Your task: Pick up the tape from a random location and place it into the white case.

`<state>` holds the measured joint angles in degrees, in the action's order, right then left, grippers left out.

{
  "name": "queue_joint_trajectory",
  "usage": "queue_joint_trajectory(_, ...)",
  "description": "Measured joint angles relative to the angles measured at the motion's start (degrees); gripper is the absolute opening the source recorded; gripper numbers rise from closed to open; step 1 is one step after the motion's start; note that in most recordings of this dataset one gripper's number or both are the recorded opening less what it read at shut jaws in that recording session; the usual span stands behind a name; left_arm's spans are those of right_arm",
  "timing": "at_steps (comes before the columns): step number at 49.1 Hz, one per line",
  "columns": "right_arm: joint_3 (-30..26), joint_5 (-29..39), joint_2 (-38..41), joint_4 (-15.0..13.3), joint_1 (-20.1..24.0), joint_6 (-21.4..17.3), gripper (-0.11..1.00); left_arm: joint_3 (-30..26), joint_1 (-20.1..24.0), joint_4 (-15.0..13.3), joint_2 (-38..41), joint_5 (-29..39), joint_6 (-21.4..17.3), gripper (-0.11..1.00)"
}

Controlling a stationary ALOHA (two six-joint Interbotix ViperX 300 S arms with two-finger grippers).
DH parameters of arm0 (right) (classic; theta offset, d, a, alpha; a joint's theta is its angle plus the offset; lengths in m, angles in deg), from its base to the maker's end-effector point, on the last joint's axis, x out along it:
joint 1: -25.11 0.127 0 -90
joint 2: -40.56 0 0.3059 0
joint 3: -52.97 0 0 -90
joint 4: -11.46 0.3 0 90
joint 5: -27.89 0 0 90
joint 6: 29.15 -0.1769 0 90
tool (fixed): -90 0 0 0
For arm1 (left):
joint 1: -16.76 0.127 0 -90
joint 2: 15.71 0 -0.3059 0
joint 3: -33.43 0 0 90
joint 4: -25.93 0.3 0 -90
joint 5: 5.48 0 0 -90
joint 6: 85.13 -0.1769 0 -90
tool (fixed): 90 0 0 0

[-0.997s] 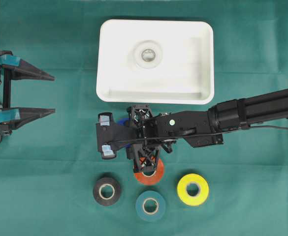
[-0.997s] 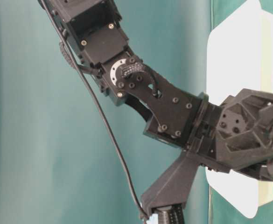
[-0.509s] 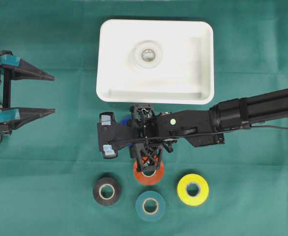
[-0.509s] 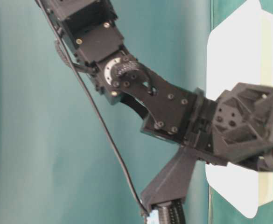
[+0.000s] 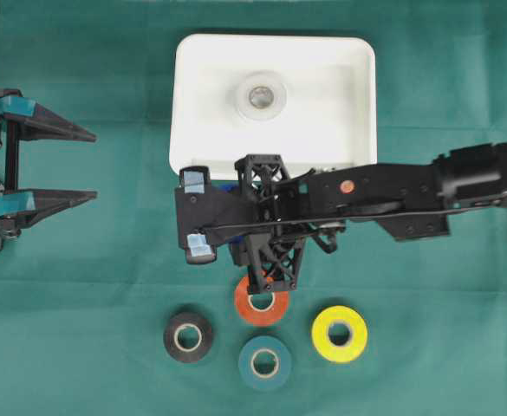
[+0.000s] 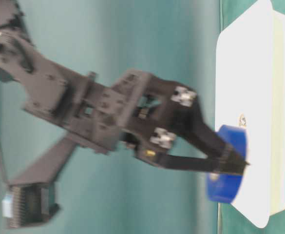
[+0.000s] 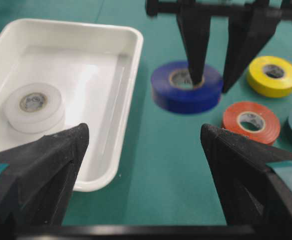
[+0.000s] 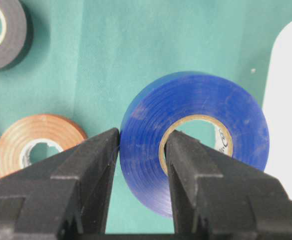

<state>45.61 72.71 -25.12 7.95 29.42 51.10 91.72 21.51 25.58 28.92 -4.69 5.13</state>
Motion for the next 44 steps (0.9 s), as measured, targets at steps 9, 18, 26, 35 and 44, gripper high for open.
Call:
queue_joint_trajectory(9, -2.11, 4.04, -1.85, -1.58, 0.0, 0.0, 0.33, 0.0, 0.0, 0.09, 0.0, 0.0, 0.0, 0.97)
queue_joint_trajectory(18, -5.89, 8.61, -2.81, -3.25, 0.0, -0.09, 0.33, 0.0, 0.0, 0.0, 0.0, 0.0, 0.0, 0.97)
queue_joint_trajectory(26, -8.79, 12.48, -3.6, -4.13, 0.0, 0.0, 0.33, 0.0, 0.0, 0.0, 0.09, 0.35, 0.0, 0.97)
queue_joint_trajectory(35, -11.07, 15.38, -4.13, -5.1, 0.0, -0.09, 0.33, 0.0, 0.0, 0.0, 0.0, 0.53, 0.0, 0.97)
queue_joint_trajectory(44, -11.69, 15.91, -4.22, -5.45, 0.0, 0.0, 0.33, 0.0, 0.0, 0.0, 0.0, 0.53, 0.0, 0.97)
